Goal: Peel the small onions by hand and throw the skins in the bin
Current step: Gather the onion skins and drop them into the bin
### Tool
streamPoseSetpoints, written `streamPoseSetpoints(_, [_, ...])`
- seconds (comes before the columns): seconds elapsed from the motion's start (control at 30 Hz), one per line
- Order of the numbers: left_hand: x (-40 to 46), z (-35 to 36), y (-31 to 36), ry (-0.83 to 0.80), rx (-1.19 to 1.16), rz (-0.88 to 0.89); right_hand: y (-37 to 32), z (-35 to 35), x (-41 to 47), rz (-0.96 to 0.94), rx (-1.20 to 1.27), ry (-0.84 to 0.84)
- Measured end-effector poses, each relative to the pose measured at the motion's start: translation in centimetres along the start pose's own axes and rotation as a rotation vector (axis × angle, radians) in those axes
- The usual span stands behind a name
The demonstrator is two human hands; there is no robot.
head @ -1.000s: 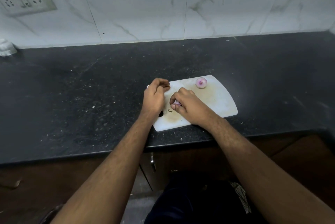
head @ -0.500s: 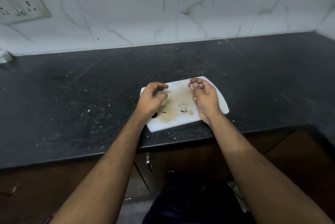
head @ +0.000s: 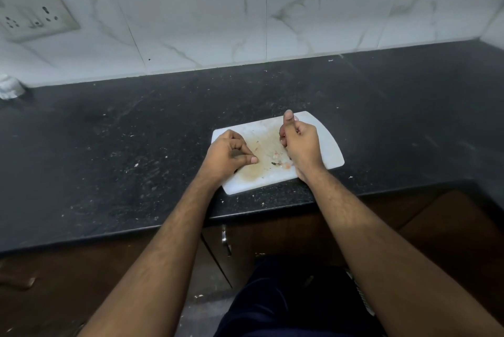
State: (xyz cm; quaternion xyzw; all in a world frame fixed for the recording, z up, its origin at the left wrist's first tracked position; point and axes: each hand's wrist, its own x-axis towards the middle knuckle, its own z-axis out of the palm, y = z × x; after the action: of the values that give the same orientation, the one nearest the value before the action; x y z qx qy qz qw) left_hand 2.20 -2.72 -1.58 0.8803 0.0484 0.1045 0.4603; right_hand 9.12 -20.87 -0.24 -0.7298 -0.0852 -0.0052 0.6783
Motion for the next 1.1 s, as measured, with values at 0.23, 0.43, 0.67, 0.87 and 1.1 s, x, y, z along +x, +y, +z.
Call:
streamPoseSetpoints(0.23, [1.2, 1.2, 0.6, 0.110, 0.101, -0.017, -1.4, -0.1, 0.1, 0.116, 0.089, -0.006])
streamPoseSetpoints(0.43, [2.0, 2.2, 1.5, 0.204, 0.035, -0.041, -1.6, -0.6, 0.0, 0.239, 0.282, 0.064])
streamPoseSetpoints(0.67, [1.5, 1.9, 1.0, 0.181, 0.239, 0.093, -1.2, -0.7, 0.2, 0.233, 0.318, 0.032])
streamPoseSetpoints(0.87, [1.1, 2.7, 1.2, 0.027, 0.306, 0.114, -1.3, -0.9, 0.4, 0.270, 0.360, 0.021])
streamPoseSetpoints(1.1, [0.4, 1.7, 1.4, 0.284, -0.001, 0.022, -0.9, -0.9, 0.5, 0.256, 0.330, 0.012])
